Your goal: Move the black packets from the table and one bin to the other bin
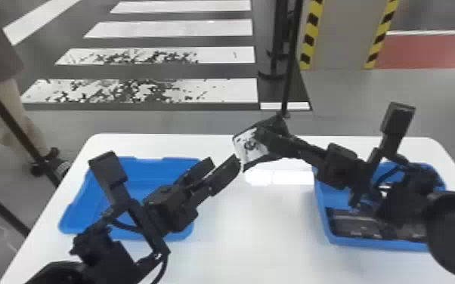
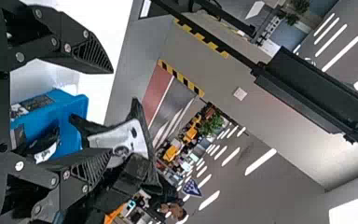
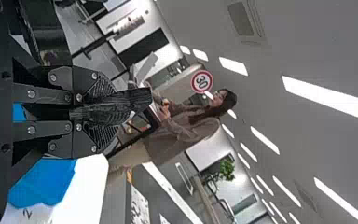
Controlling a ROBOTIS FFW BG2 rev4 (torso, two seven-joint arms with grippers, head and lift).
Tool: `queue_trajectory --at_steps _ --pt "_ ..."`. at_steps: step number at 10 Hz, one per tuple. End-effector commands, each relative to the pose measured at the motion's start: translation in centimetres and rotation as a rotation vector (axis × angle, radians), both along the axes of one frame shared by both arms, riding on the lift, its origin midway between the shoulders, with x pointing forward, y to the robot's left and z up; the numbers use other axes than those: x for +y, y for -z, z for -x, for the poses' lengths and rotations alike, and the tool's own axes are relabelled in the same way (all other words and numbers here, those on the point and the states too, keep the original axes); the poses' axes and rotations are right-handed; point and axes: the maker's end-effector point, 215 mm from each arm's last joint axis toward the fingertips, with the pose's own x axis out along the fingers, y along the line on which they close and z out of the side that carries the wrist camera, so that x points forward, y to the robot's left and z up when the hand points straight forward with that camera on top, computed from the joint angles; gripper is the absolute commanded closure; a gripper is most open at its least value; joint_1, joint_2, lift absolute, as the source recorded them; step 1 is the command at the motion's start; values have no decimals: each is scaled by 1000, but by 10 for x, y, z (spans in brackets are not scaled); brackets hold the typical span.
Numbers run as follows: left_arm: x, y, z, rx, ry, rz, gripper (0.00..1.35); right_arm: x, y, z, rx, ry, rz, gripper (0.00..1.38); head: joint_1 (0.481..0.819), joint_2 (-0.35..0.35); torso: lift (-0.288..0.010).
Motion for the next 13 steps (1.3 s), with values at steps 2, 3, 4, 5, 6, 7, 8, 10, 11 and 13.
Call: queue_trajectory --at_steps 2,3,4,5,6,7,8,10,11,13 --pt "30 11 -4 3 -63 -44 105 -75 29 -24 1 173 113 1136 695 37 -110" --pt "43 14 -7 -9 -96 -68 105 -117 45 -29 17 261 169 1136 695 13 -110" --pt "56 20 -10 -16 -137 -70 105 -162 67 -34 47 346 243 1136 695 -3 -110" --pt "66 29 -10 -1 -166 -77 105 -209 95 -44 88 430 320 1134 695 -37 -110" --pt "70 32 -11 -2 -177 -97 105 -233 122 -46 143 463 350 1121 695 -79 -110" --pt "71 32 -12 -6 -179 -113 105 -251 140 -51 169 491 390 1056 695 -114 -110" --pt "73 32 -12 -10 -184 -121 105 -264 146 -55 160 515 424 831 695 -130 -110" --pt "86 21 -15 -69 -226 -151 105 -260 121 -54 36 522 435 128 695 -160 -110" --pt "97 8 -17 -134 -273 -187 105 -246 82 -41 -114 525 477 58 695 -154 -110" --pt "126 -20 -8 -271 -397 -255 105 -237 10 13 -329 675 610 150 695 -125 -110"
